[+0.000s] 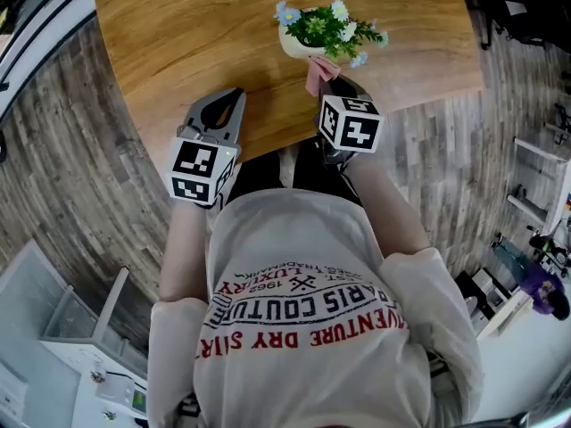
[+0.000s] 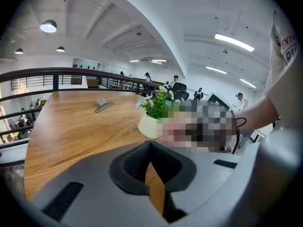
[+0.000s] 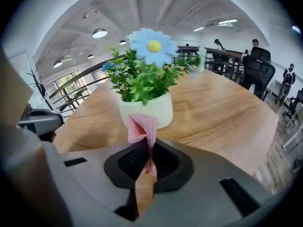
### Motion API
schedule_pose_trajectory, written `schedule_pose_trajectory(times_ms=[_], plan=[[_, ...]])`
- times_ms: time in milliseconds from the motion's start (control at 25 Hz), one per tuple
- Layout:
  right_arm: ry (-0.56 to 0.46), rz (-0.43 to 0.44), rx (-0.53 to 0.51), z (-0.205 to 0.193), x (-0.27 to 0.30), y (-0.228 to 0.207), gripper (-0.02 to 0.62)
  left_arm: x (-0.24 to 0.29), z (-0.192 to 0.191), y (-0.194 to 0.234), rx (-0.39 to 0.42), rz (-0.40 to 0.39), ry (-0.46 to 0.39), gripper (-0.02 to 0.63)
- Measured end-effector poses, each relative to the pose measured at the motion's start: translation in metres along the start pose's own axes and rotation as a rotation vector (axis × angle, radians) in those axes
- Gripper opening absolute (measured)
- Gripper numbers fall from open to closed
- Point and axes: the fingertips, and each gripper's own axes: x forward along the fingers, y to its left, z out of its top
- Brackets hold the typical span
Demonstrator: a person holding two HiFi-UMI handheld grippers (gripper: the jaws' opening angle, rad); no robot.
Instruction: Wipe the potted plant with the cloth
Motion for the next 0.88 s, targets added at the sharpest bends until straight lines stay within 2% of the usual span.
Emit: schedule_pose_trajectory(times_ms=[280,520,600,640,720,880], plan=[[0.012,-0.059,-0.001,-0.007,-0.027,-0.058,0.043,0.020,0.013,-0.018,0.022,-0.038,-0.001,0.012],[-0.042,-0.103,-0.190,0.030,-0.036,-0.110,0.043,0.036,0.026,-0.026,-0.004,-0.018,-0.058,0.012],[-0.085,-0.077,-0.242,0.050,-0.034,-0.122,0.043,0.044,0.027,-0.028,-0.009,-0.016,-0.072,0.012],[-0.103,-0.051,-0.261,0.059,-0.031,-0.125,0.043,0.050,0.027,-0.029,-0.010,-0.018,-0.077,0.040],[-0.124,0.005,-0.288,0.076,-0.024,-0.130,0.043,0.063,0.027,-0.030,-0.012,-0.016,-0.081,0.208],[-0.123,0.083,-0.353,0.094,-0.005,-0.134,0.043,0.089,0.026,-0.028,0.034,0.007,-0.080,0.352]])
